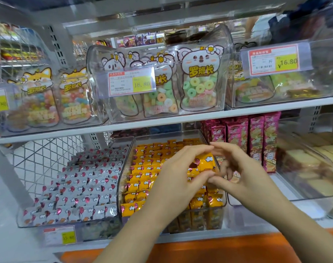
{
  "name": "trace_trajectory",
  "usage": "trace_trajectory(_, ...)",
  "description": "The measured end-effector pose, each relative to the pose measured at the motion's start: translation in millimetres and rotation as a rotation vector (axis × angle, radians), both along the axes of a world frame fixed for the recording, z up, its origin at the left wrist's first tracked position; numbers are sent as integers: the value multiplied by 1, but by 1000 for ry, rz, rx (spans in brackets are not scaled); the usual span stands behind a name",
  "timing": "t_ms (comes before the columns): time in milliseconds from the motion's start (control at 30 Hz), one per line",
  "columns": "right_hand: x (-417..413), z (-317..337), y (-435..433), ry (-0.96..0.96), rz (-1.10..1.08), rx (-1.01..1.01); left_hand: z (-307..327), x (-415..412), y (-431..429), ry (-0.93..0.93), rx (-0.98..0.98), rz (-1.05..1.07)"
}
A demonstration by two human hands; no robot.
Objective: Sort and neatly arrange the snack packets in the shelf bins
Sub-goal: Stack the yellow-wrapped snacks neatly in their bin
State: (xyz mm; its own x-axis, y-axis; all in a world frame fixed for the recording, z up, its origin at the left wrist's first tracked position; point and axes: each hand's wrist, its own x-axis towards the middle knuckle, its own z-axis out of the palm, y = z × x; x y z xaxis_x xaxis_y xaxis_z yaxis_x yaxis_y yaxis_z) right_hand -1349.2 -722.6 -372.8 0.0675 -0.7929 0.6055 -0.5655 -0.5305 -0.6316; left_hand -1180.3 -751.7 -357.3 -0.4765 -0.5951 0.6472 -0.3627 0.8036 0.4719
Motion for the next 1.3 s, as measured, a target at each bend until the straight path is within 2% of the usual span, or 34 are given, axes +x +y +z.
trace_trajectory(100, 3, -3, 0, -13, 30, 7, -2, -1, -1, 76, 71, -40)
trace_trajectory(200, -2, -2, 0, -71, -26, 8, -13, 9, -10, 139, 200, 58)
trace_trajectory(267, -5, -2, 0, -124, -35, 36, -23, 17, -18, -31, 265, 155)
trace_trajectory(333, -4, -3, -1, -150, -20, 95, -34, 20, -21, -313, 321, 180)
trace_trajectory(400, -3, -6, -3, -200, 3, 152, -44, 21, -21, -517, 297, 188)
trace_trajectory(467, -3, -10, -5, -267, 37, 219, -48, 19, -20, -591, 250, 218)
trace_trajectory(533, -4, -11, -5, -278, 60, 280, -49, 19, -19, -590, 238, 237)
trace_trajectory(700, -15, -13, -6, -196, 28, 316, -54, 25, -19, -569, 215, 235)
trace_trajectory(967, -9, -11, -10, 154, 33, 285, -62, 28, -16, -493, 110, 246)
trace_trajectory(1133, 0, -13, -23, 294, 19, 302, -62, 24, -14, -374, -14, 309)
trace_trajectory(1300, 7, -15, -20, 444, 7, 299, -65, 25, -18, -466, -65, 310)
